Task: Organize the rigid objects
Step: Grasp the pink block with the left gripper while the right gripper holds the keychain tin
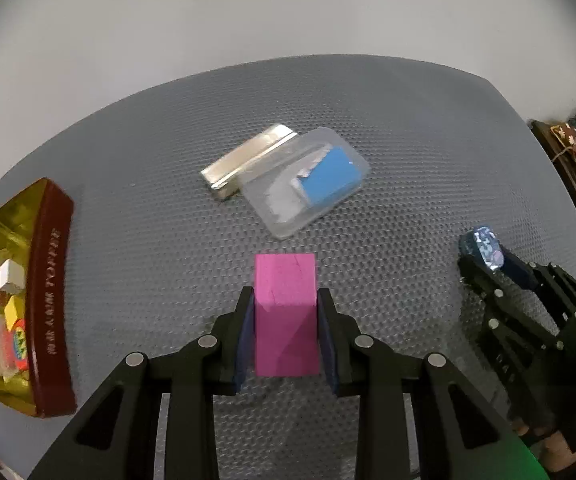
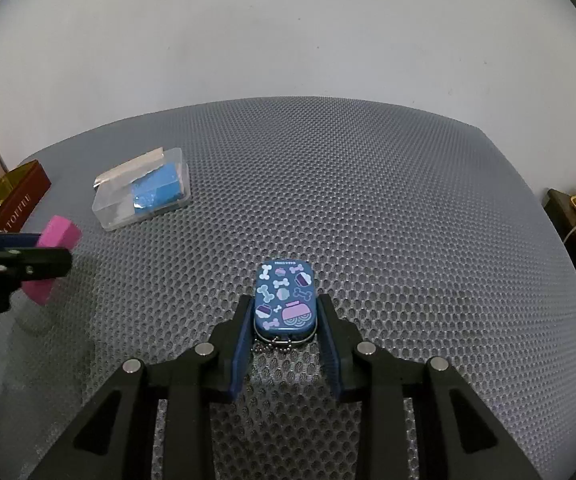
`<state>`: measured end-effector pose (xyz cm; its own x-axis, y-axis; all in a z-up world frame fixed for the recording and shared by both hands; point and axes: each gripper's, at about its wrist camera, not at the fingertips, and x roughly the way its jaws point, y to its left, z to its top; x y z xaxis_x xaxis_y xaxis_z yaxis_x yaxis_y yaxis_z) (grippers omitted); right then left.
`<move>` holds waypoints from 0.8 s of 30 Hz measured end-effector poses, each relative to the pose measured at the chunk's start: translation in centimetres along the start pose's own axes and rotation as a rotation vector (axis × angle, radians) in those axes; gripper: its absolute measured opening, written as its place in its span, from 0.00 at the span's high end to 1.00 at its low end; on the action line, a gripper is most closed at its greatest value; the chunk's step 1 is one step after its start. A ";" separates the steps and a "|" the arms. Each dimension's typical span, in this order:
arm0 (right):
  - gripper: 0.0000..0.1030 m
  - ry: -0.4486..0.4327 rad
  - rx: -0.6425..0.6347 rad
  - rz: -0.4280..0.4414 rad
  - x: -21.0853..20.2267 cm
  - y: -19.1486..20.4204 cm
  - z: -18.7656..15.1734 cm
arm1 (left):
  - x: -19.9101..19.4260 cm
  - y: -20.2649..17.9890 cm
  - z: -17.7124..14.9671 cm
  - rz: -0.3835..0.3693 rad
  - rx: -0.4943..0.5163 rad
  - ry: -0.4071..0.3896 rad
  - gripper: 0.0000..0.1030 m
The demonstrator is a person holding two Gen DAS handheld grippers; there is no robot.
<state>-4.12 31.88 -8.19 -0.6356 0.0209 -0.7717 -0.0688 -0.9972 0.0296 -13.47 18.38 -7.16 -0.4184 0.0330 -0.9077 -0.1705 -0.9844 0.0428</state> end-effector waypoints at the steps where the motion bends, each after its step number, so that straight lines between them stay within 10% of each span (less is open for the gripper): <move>1: 0.69 0.000 -0.003 -0.003 0.0 0.0 0.0 | -0.2 0.1 -0.1 0.007 0.001 -0.004 0.74; 24: 0.69 0.002 -0.011 -0.015 0.2 0.5 -0.1 | -5.7 11.8 -0.3 0.128 -0.095 -0.094 0.74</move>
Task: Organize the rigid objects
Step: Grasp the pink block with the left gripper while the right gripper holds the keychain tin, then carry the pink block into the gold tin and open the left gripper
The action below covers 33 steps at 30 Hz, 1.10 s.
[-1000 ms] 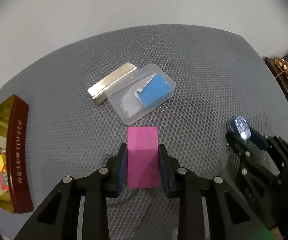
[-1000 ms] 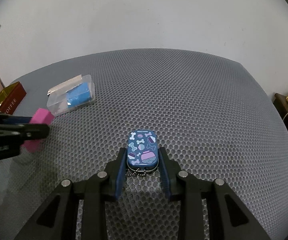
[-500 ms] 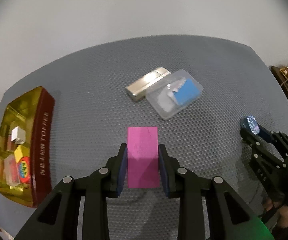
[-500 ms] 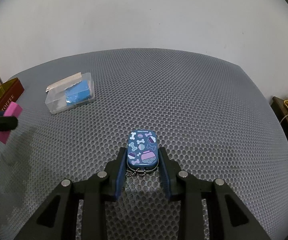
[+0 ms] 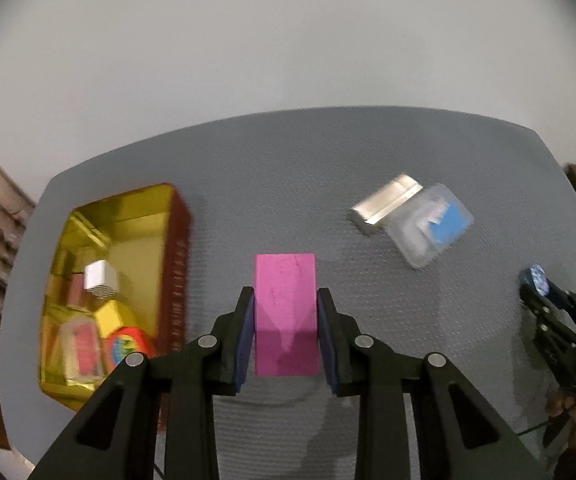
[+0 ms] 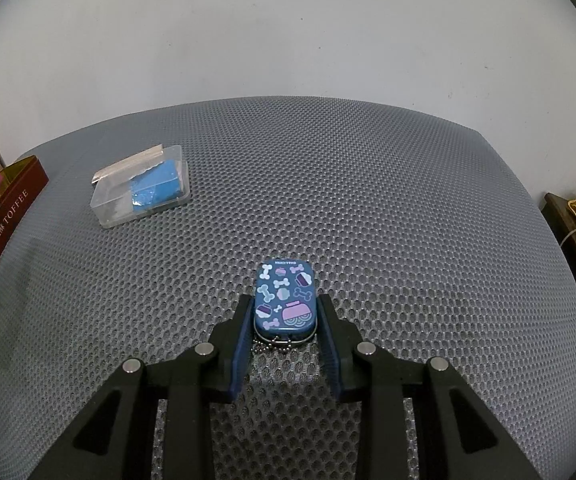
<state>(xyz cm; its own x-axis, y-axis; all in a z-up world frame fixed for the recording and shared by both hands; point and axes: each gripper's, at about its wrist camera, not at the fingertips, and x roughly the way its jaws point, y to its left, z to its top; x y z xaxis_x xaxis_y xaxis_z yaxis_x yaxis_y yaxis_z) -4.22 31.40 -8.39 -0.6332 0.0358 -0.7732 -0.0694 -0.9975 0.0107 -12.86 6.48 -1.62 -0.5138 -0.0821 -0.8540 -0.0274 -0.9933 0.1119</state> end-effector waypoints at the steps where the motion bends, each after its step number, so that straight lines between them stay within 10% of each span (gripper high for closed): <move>1: 0.69 0.000 0.000 0.000 0.0 0.0 0.0 | 0.0 0.9 0.1 0.012 -0.014 0.000 0.74; 33: 0.69 0.000 -0.002 -0.004 0.8 0.3 0.2 | 5.4 18.5 -1.2 0.175 -0.300 0.109 0.74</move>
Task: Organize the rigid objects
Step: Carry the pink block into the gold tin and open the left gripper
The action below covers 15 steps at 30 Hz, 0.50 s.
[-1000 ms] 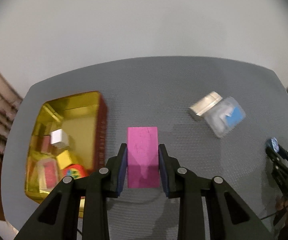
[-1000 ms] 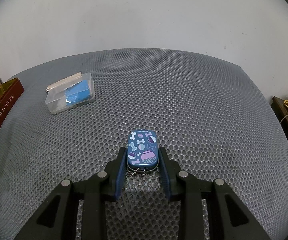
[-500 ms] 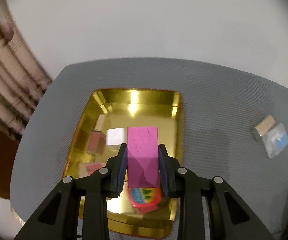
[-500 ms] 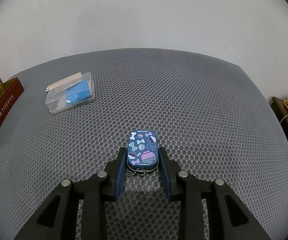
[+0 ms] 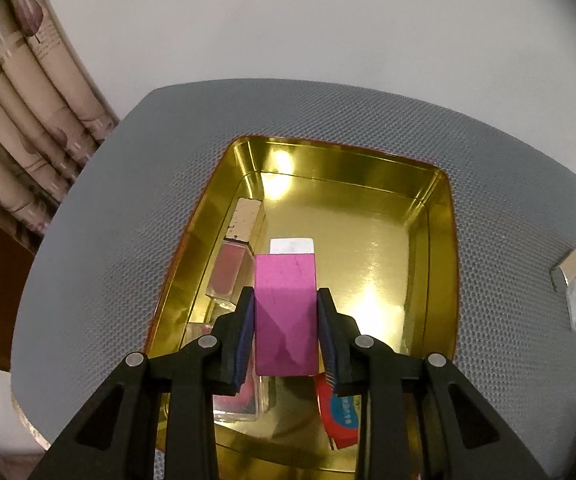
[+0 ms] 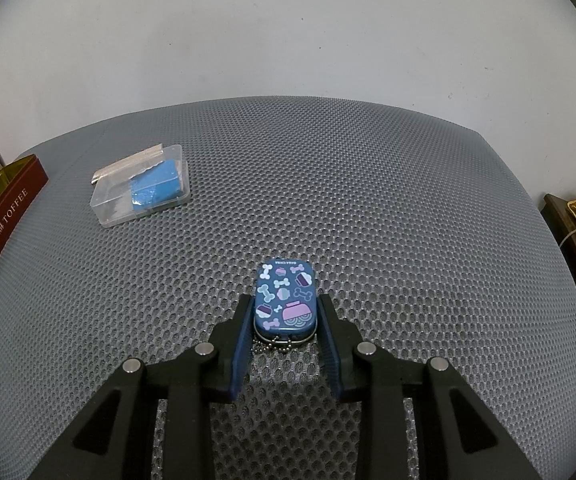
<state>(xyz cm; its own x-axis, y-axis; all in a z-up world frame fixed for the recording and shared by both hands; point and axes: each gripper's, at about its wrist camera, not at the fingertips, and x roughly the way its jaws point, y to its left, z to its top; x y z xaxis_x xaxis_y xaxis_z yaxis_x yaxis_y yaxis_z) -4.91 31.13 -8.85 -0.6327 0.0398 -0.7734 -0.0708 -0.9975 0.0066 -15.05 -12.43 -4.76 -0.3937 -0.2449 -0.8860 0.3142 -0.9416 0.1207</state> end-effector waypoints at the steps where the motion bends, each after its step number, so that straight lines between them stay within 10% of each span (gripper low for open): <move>1: 0.69 0.000 0.001 0.001 0.0 -0.1 0.0 | 0.1 0.1 0.1 0.002 0.000 0.003 0.74; 15: 0.69 0.000 -0.002 -0.004 -0.1 0.0 -0.1 | 1.7 0.5 -0.2 0.012 -0.017 0.041 0.73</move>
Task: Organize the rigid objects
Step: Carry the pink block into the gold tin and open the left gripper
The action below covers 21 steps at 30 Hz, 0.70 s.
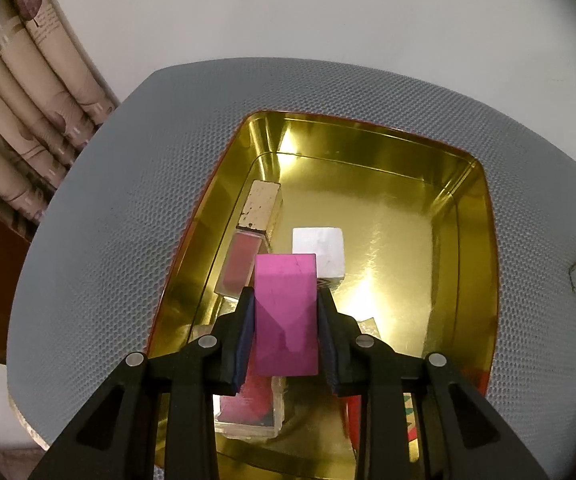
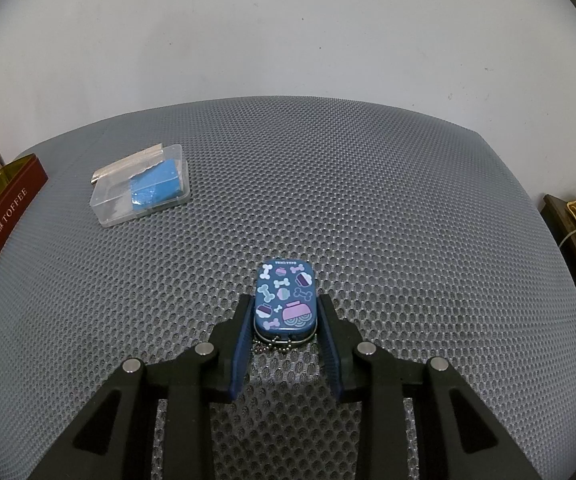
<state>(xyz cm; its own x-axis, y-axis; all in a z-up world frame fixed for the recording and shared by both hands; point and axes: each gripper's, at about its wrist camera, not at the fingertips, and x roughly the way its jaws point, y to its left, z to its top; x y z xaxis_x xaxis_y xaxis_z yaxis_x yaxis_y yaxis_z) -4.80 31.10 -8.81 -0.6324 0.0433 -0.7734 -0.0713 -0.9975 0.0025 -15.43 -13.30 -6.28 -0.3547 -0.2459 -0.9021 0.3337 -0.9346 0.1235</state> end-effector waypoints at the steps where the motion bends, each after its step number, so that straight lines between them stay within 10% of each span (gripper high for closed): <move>1: 0.69 0.000 0.000 0.000 0.0 0.0 0.0 | 0.0 0.0 0.0 0.002 -0.001 -0.002 0.73; 21: 0.69 0.000 0.000 -0.002 0.1 0.0 0.0 | -2.8 -1.6 -1.2 0.058 0.070 -0.103 0.47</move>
<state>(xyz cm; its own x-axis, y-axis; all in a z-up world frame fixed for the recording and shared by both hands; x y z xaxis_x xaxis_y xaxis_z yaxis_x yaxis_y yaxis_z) -4.81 31.11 -8.89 -0.6323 0.0449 -0.7734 -0.0721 -0.9974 0.0011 -13.91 -10.80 -4.45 -0.4257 -0.3218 -0.8457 0.2960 -0.9327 0.2059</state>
